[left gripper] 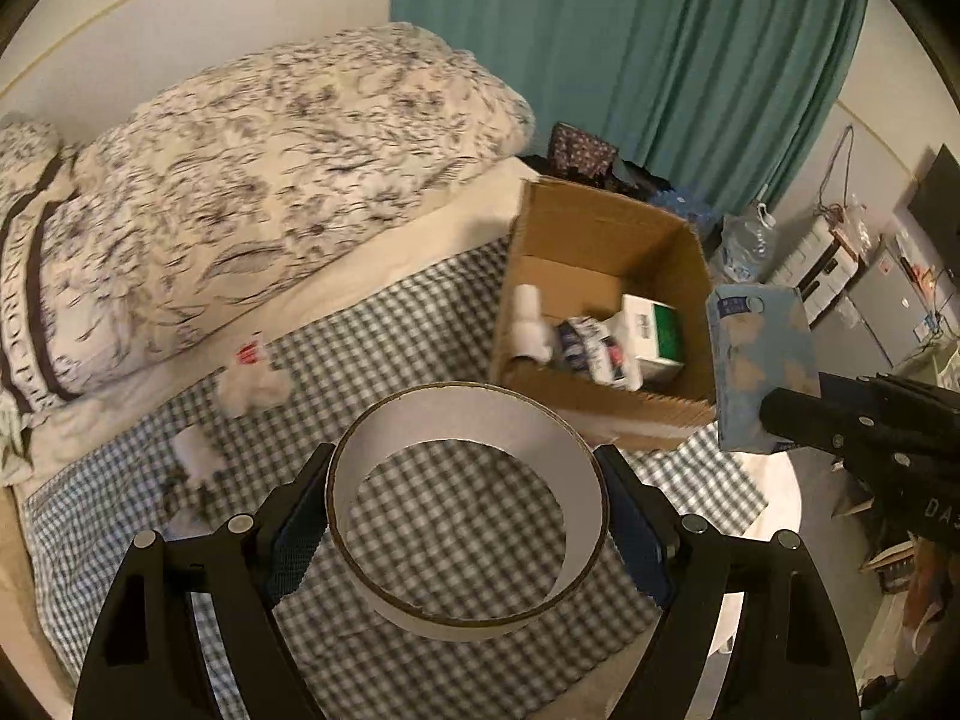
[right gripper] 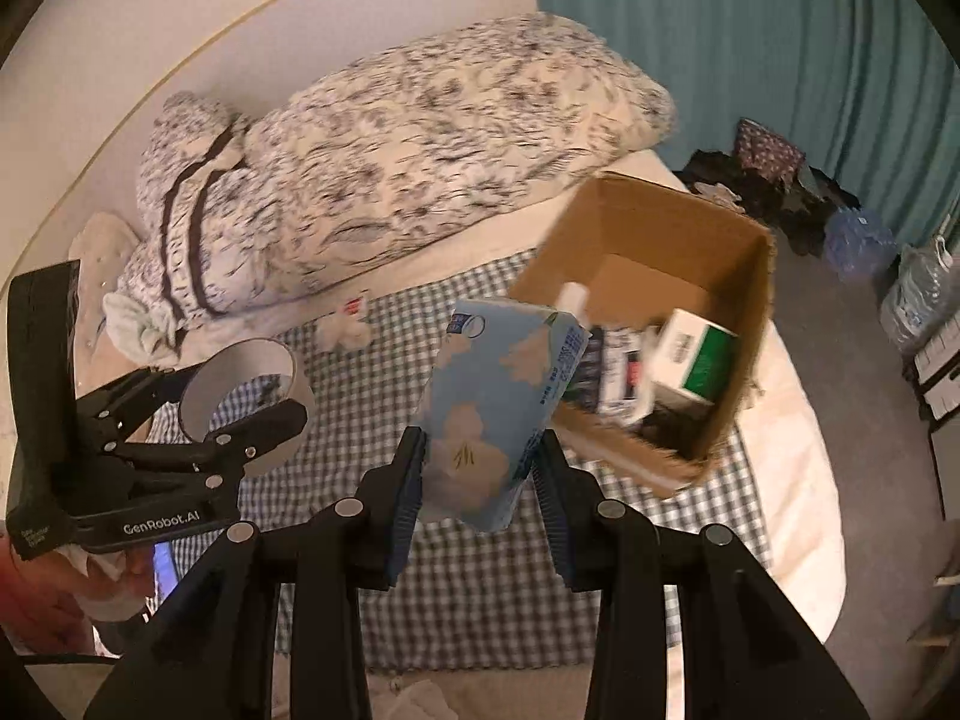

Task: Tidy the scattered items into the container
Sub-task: 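Carry the tape roll with the left tool while the right tool carries the blue tissue pack to the box, then open the left tool and right tool to drop tape roll and tissue pack in box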

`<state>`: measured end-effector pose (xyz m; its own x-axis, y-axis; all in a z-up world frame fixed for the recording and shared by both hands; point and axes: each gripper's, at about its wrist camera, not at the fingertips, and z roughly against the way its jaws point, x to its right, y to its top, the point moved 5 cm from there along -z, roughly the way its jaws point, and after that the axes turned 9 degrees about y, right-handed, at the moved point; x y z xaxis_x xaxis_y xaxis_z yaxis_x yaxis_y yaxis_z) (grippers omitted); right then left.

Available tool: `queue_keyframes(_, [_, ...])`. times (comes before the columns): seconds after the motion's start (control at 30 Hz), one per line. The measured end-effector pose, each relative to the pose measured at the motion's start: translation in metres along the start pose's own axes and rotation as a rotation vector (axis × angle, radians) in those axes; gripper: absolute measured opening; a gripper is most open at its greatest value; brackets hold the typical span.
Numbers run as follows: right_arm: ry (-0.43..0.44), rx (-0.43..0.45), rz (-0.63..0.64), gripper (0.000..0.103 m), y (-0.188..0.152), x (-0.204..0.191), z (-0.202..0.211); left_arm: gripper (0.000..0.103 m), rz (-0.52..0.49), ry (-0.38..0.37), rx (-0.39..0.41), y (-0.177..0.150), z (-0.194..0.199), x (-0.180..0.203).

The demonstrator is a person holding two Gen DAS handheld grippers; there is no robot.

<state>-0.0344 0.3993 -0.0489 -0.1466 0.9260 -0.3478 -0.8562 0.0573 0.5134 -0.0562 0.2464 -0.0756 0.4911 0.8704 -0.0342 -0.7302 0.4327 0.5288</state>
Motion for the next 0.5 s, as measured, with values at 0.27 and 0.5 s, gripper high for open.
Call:
queue_keyframes(0.27, [-0.026,-0.021,-0.096,0.036,0.015,0.083,-0.01,0.085,-0.066,-0.027,-0.023,0.047,-0.05,0.062])
queue_keyframes(0.5, [-0.033,-0.056,-0.146,0.038,0.033,0.128,-0.035,0.085,-0.14,-0.025,-0.056,0.076,-0.104,0.1])
